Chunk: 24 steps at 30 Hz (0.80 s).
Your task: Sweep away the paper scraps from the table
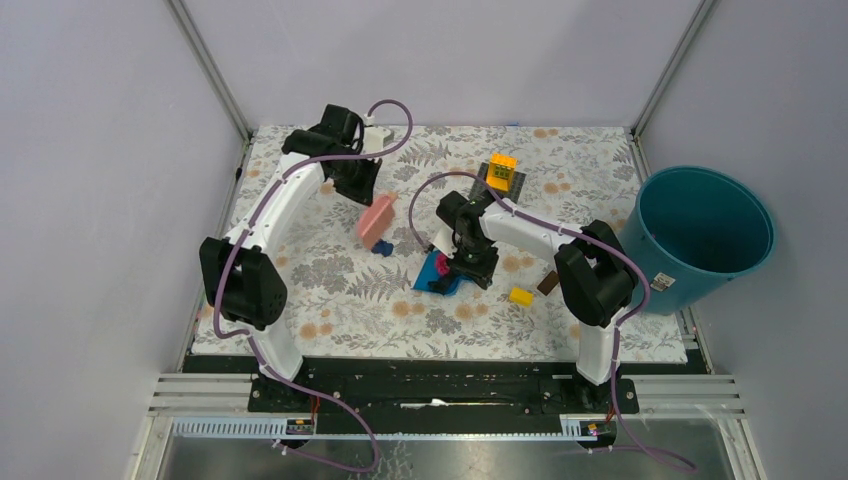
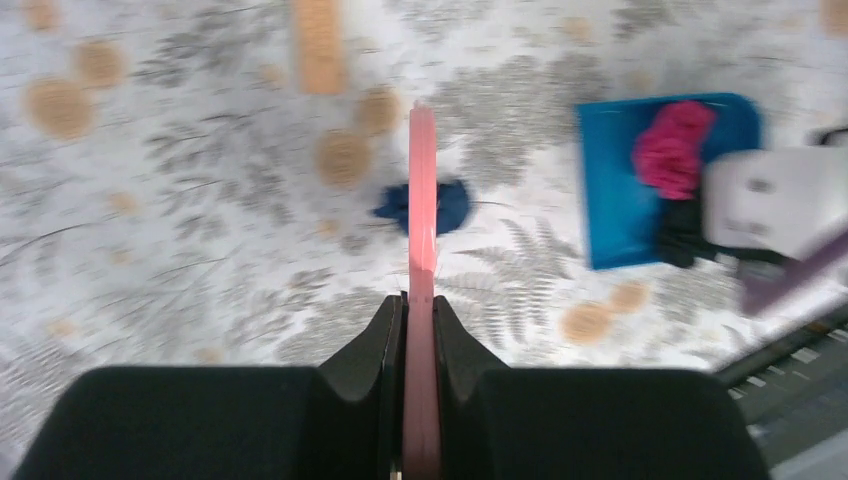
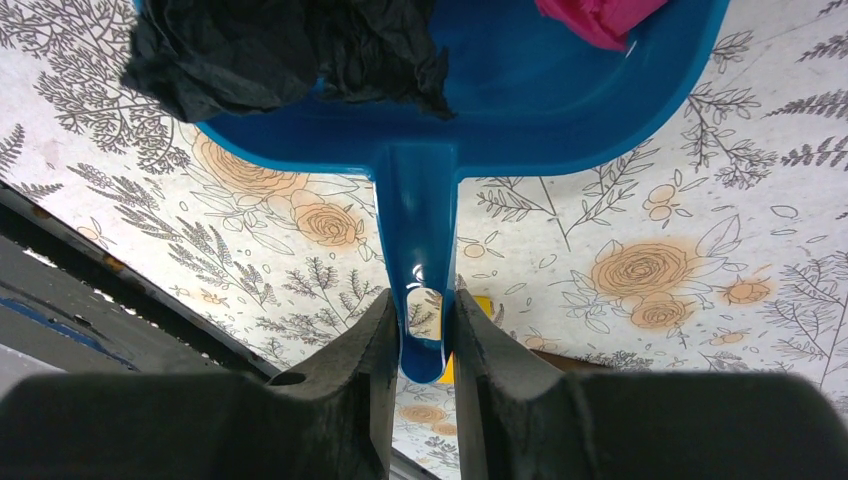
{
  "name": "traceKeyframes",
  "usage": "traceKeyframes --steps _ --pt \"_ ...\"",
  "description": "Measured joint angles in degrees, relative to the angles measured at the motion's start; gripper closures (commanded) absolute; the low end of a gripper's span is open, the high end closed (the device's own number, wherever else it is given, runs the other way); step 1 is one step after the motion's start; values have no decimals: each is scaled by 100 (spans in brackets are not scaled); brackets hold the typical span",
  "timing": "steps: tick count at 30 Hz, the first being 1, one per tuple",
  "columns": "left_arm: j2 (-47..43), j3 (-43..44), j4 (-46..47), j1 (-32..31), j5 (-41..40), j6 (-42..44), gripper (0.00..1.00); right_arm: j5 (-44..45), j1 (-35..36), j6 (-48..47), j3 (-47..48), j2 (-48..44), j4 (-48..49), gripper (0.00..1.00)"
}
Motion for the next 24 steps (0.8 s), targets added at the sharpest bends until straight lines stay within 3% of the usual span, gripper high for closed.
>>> traceKeyframes --steps 6,9,16,24 --pt "4 -48 304 0 -1731 358 100 -2 0 0 -35 0 -2 100" --pt "68 -127 417 0 -2083 404 100 -2 0 0 -33 0 -2 100" --pt "448 -175 450 -90 -1720 186 100 -4 0 2 44 26 -11 100" --pt "481 -380 439 -232 -302 -374 100 -4 0 11 323 358 -13 100"
